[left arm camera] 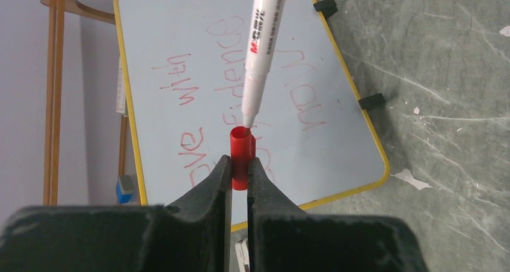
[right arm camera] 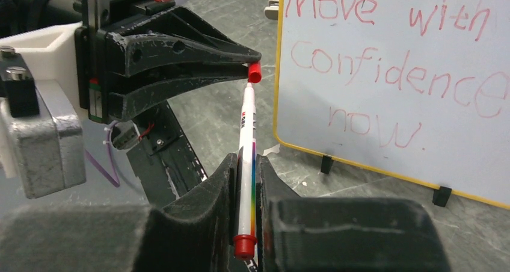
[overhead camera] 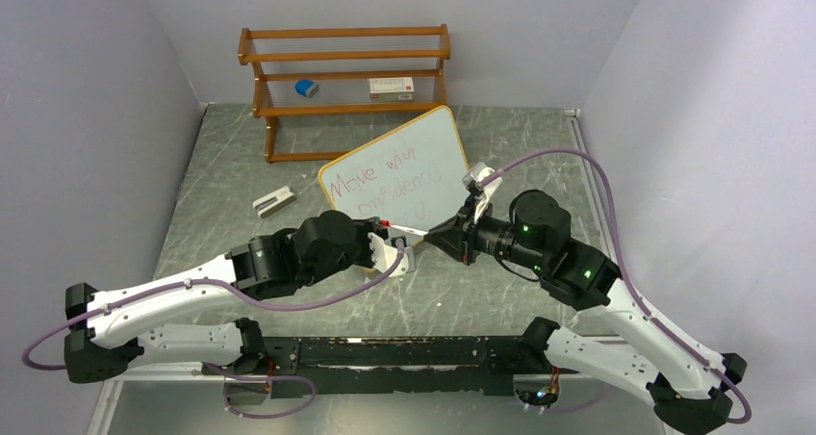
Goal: Write a sentence on the whiteboard
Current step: Insert the whiteboard marker without the cap into the pen cap.
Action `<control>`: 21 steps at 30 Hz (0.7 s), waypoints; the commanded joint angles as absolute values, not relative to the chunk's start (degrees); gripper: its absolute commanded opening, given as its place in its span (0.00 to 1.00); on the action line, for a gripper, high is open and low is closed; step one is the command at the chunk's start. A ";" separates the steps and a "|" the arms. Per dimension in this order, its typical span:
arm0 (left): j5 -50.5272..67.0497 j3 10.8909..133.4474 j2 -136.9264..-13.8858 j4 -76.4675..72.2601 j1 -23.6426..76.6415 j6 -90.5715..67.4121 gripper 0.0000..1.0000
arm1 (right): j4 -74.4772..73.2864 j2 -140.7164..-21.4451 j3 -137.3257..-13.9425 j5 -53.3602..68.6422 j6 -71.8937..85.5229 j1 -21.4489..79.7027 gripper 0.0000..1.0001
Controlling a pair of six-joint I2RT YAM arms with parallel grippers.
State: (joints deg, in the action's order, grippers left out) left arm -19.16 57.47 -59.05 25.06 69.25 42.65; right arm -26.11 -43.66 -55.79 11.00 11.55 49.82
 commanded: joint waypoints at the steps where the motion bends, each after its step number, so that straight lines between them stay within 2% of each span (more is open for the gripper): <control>1: -18.82 59.92 -58.88 25.75 69.48 42.63 0.05 | -27.11 -43.74 -55.86 10.30 10.80 49.65 0.00; 21: -17.15 61.46 -59.88 28.04 69.53 43.29 0.05 | -25.17 -44.33 -55.17 10.16 11.14 49.66 0.00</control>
State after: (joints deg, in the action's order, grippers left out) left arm -18.44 58.85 -59.40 27.14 69.25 42.68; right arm -26.30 -44.40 -55.61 10.07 11.46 49.82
